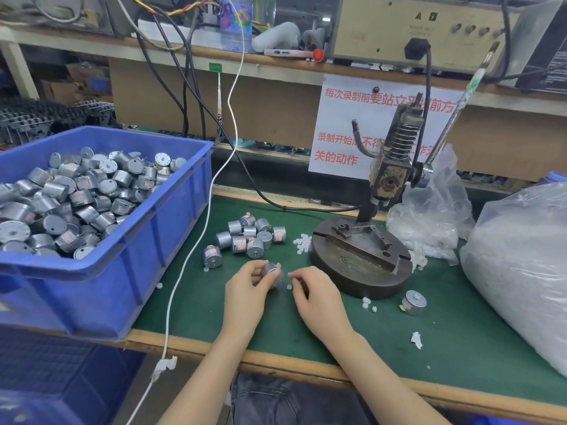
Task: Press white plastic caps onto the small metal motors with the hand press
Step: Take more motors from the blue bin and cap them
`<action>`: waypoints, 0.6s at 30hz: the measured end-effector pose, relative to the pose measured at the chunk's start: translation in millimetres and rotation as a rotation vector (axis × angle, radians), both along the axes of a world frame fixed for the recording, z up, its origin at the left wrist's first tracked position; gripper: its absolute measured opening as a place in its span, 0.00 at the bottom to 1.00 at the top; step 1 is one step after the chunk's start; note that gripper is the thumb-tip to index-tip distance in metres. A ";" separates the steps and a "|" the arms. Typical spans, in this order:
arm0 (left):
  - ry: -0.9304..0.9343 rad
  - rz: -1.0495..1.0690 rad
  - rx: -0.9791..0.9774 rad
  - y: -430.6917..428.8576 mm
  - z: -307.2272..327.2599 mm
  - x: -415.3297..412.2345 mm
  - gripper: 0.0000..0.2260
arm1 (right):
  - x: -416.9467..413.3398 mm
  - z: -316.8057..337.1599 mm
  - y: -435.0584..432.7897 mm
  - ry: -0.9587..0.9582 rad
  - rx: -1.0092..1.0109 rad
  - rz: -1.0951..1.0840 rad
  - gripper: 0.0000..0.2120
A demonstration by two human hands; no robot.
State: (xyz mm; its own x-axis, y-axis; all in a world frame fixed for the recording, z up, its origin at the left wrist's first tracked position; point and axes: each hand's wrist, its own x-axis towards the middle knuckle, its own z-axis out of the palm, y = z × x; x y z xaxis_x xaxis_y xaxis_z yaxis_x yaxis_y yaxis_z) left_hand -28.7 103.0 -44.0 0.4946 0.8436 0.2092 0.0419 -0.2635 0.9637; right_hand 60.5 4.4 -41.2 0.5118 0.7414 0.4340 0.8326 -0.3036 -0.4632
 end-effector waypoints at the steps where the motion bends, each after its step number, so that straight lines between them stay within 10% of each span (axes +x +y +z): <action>1: -0.006 -0.045 -0.008 -2.7 1.5 0.6 0.06 | -0.8 1.5 -1.0 0.052 0.060 -0.021 0.07; 9: -0.013 -0.252 0.309 -17.7 12.5 14.2 0.12 | 5.6 6.7 -5.0 0.497 0.392 -0.112 0.06; 18: 0.114 -0.270 0.510 -16.1 1.3 7.1 0.24 | 8.3 5.6 -5.1 0.454 0.289 -0.024 0.14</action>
State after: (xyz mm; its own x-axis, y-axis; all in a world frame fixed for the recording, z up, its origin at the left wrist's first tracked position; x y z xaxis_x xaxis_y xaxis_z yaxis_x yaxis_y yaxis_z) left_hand -21.6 86.9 -42.8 0.7215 0.4914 0.4879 0.0050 -0.7082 0.7060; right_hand 68.8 -0.7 -35.6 0.7109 0.6102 0.3496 0.5233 -0.1269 -0.8427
